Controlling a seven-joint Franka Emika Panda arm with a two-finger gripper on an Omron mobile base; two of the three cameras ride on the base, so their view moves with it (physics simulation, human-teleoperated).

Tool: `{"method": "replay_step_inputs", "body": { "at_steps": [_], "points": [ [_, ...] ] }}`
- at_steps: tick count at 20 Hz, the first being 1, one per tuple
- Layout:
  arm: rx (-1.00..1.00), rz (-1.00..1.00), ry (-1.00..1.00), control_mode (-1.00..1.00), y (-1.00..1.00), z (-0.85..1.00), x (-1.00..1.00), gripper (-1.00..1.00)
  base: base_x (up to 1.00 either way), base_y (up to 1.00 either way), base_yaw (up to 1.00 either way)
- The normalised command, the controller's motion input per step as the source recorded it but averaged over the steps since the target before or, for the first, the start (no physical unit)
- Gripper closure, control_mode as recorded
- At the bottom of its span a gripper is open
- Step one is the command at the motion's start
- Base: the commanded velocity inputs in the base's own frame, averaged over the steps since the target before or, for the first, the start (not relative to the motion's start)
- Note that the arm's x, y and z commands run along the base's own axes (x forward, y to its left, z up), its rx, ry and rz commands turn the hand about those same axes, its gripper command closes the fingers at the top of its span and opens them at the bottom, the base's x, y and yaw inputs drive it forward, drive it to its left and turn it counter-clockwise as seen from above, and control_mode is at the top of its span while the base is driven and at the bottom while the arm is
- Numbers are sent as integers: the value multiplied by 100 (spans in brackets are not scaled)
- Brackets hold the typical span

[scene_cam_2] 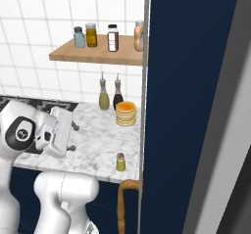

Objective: Put the shaker and condiment bottle from the counter next to their counterparts in the cabinet.

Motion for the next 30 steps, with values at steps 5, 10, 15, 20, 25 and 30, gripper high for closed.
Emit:
{"method": "replay_step_inputs", "body": {
  "at_steps": [5, 10, 15, 20, 25, 30],
  "points": [
    [0, -6, 0, -100, -16, -45, 9, -100, 0, 0, 0],
    [0, -6, 0, -100, -22, -53, 10, -100, 0, 0, 0],
    [0, -6, 0, -100, -25, -45, 16, -100, 0, 0, 0],
    [1, -1, 0, -100, -26, -21, 2, -100, 0, 0, 0],
    [0, -1, 9, -100, -1, -23, 2, -100, 0, 0, 0],
    [0, 0, 6, -100, -16, -10, 19, -100, 0, 0, 0]
  ]
}}
